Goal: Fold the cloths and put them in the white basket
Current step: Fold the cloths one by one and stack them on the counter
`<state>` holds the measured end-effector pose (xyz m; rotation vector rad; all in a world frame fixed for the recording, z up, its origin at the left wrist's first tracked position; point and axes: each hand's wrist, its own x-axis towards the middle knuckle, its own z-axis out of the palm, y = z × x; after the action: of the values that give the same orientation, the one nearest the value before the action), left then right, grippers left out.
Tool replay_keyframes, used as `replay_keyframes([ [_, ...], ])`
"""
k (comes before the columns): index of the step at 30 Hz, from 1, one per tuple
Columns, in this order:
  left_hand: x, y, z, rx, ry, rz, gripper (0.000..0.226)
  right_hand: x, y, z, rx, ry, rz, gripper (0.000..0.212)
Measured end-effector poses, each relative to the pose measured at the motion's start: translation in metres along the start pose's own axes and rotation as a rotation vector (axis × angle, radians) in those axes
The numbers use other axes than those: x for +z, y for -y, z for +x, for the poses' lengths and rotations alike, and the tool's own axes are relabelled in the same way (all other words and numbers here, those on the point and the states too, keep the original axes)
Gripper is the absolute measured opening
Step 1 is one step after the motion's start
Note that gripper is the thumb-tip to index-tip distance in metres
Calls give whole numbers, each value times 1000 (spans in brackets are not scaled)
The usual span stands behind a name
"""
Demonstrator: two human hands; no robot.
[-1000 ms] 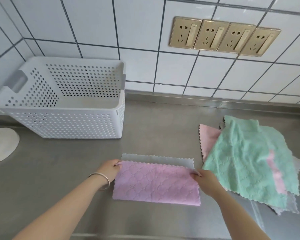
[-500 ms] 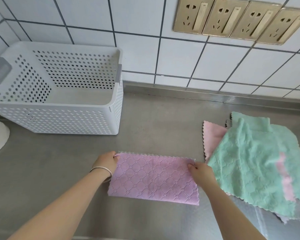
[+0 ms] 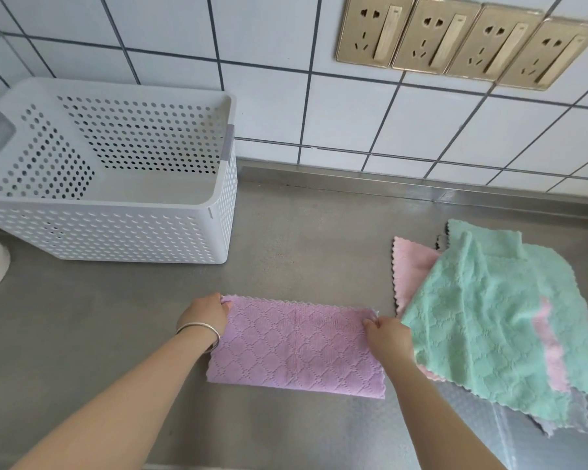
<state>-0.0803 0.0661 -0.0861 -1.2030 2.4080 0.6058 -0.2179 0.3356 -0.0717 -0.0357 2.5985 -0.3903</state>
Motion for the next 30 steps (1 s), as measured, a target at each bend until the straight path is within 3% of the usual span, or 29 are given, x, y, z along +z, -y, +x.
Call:
replay_keyframes([
  [6,0,-5,-12,-3,-76,10,35,2,-2,-8,49,-64,93,26],
  [9,6,-2,-24,-27,-264,-188,29,3,-5,-12,91,-97,198,18],
  [11,14,0,-31,39,-418,-227,36,2,-6,-16,118,-126,269,21],
  [13,25,-7,-43,213,-482,-97,44,3,-7,-22,141,-115,246,24],
  [16,45,-29,-65,545,-327,128,48,9,-10,-28,172,-29,135,35],
  [19,74,-40,-71,727,-224,394,56,13,-9,-36,194,61,69,49],
  [22,92,-39,-72,792,-177,503,58,13,-7,-46,197,93,66,49],
  [27,88,-41,-71,778,-87,453,64,10,-14,-60,228,172,215,40],
  [30,74,-52,-80,743,62,433,67,12,-18,-72,189,74,283,22],
])
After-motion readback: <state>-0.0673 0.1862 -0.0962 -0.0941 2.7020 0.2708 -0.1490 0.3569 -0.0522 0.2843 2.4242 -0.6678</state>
